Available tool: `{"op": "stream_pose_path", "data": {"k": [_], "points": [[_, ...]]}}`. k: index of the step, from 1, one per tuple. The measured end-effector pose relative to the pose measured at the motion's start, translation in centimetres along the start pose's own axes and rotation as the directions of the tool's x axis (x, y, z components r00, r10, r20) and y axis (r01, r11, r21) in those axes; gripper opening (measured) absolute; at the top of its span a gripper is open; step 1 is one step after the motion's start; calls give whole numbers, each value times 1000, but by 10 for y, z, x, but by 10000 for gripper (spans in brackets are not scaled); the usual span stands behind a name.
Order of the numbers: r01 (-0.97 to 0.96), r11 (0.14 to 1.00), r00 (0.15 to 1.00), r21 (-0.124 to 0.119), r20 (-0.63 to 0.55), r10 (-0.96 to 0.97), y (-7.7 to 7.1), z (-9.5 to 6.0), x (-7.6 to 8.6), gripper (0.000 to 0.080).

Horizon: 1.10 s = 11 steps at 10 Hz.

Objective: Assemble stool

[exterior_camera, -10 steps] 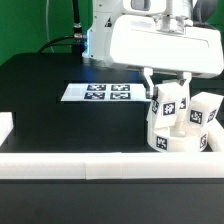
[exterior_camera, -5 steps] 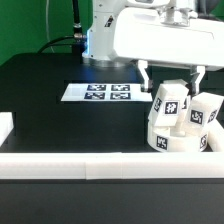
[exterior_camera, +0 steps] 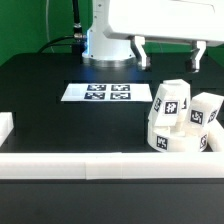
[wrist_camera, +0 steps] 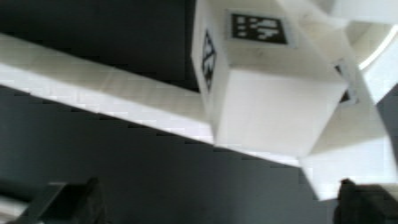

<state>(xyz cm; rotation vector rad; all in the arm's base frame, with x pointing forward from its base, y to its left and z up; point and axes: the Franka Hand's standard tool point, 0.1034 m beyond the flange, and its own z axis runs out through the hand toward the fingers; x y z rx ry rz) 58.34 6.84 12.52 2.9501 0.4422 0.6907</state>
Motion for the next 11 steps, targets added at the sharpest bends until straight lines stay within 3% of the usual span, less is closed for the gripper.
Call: {"op": "stream_pose_path", "data": {"k": [2, 3, 4, 5, 7, 8, 9, 11], "points": [[2, 1000, 1000, 5, 15, -2, -2, 1, -1, 649], [-8, 999, 988, 45, 153, 1, -11, 2, -7, 649], [-15, 997, 968, 75, 252, -4, -9, -2, 0, 649], [-10, 996, 950, 93, 313, -20, -4, -3, 6, 649], [-11, 993, 895, 116, 443, -42, -6, -3, -1, 649], [8, 993, 904, 119, 424, -58, -5, -2, 5, 649], [64, 988, 900, 143, 419, -119, -3, -1, 3, 649], [333, 903, 834, 271, 363, -416, 6, 3, -1, 649]]}}
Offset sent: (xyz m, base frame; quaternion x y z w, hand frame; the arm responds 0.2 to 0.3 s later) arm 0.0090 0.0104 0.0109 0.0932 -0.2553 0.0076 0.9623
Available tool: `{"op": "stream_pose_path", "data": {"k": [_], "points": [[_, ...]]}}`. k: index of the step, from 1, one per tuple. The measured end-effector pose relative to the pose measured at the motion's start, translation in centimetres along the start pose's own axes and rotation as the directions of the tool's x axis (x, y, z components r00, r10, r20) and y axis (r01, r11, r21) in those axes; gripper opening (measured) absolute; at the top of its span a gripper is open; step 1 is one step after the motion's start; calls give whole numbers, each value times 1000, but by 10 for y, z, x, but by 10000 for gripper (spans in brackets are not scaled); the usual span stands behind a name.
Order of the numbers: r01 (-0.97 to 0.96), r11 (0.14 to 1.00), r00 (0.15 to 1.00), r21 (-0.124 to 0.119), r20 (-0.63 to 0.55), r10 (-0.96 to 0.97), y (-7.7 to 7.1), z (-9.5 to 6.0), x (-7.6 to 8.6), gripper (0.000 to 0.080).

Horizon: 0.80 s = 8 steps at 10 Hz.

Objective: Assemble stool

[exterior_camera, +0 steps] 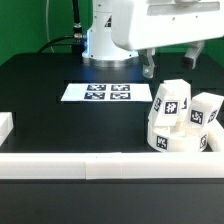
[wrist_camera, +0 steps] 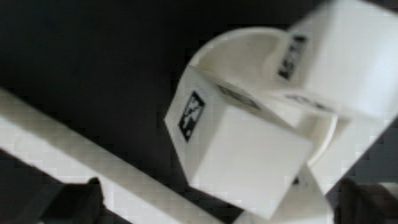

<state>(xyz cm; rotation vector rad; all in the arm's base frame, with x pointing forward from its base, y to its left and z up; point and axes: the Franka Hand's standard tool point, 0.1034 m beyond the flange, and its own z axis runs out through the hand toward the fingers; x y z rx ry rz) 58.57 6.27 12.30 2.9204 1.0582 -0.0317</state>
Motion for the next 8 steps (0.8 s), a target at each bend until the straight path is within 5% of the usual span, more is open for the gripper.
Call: {"op": "stream_pose_path", "data": {"k": [5, 8], "points": [[373, 928, 928, -5, 10, -373, 7, 2, -6, 649], [610, 792, 793, -33, 35, -609, 3, 3, 0, 649]]}}
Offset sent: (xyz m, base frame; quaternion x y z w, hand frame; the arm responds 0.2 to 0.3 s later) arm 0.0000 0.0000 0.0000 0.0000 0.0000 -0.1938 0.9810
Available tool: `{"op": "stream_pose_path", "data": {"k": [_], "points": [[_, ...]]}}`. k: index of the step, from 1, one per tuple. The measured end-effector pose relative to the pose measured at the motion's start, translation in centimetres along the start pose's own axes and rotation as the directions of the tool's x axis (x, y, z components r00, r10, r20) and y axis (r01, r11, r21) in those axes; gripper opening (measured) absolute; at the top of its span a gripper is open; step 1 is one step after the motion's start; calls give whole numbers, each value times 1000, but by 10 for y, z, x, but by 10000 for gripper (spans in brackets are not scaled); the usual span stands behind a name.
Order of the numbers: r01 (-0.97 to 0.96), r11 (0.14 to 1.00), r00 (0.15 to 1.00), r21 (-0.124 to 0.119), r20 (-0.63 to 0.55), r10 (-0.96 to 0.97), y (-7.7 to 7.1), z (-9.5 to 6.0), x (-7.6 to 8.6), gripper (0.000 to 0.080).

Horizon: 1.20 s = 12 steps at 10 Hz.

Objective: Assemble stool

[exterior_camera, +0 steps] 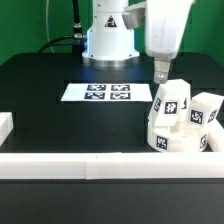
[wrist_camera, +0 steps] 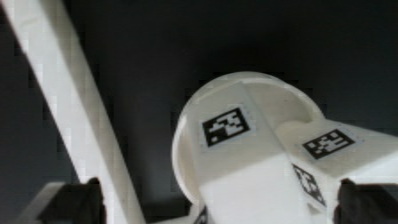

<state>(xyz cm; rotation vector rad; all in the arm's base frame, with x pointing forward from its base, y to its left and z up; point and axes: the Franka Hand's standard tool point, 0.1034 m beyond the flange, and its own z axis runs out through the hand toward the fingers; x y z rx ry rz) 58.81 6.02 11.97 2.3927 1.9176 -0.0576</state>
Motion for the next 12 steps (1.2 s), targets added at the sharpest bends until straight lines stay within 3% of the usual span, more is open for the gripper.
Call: {"op": "stream_pose_path", "data": {"k": [4, 10, 12], "points": [[376, 926, 924, 15, 70, -377, 0, 13, 0, 649], [410, 911, 907, 47, 87, -412, -6, 29, 3, 649], [409, 911, 907, 51, 88, -412, -7, 32, 2, 376]]}}
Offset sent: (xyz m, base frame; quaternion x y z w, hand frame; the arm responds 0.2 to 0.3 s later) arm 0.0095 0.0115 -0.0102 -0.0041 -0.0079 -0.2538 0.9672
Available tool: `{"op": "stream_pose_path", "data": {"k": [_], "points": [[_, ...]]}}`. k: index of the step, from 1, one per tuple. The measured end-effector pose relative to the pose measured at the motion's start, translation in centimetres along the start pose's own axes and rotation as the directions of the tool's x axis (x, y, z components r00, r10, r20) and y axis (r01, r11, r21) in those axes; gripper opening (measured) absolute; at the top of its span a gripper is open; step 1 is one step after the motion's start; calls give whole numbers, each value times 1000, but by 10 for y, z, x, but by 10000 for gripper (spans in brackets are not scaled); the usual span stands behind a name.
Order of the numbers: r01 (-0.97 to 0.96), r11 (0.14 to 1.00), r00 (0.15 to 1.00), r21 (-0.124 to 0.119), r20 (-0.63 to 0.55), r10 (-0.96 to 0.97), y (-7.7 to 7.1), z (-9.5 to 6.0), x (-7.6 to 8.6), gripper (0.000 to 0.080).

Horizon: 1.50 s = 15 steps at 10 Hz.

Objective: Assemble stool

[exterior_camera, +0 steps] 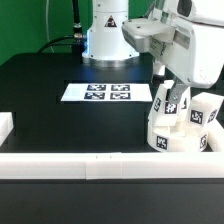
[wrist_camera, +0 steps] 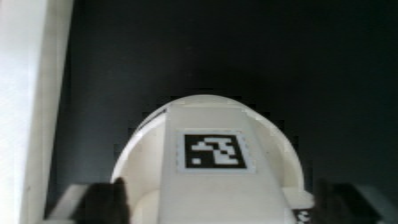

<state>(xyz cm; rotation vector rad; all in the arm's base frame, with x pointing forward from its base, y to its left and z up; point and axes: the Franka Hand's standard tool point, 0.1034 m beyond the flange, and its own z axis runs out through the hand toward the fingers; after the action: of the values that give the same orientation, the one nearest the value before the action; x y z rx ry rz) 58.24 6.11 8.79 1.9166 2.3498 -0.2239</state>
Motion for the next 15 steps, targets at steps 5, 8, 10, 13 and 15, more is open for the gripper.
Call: {"op": "stream_pose_path", "data": {"k": [5, 8, 10, 13, 15], "points": [[-61, 998, 998, 3, -1, 61, -1, 1, -6, 337], [-410, 912, 912, 27, -6, 410, -6, 4, -18, 337], [-615, 786, 788, 60, 15, 616, -10, 4, -17, 338], [-752, 657, 658, 51, 5, 753, -6, 3, -16, 338], [-856, 514, 515, 51, 13, 857, -6, 3, -15, 338]]}}
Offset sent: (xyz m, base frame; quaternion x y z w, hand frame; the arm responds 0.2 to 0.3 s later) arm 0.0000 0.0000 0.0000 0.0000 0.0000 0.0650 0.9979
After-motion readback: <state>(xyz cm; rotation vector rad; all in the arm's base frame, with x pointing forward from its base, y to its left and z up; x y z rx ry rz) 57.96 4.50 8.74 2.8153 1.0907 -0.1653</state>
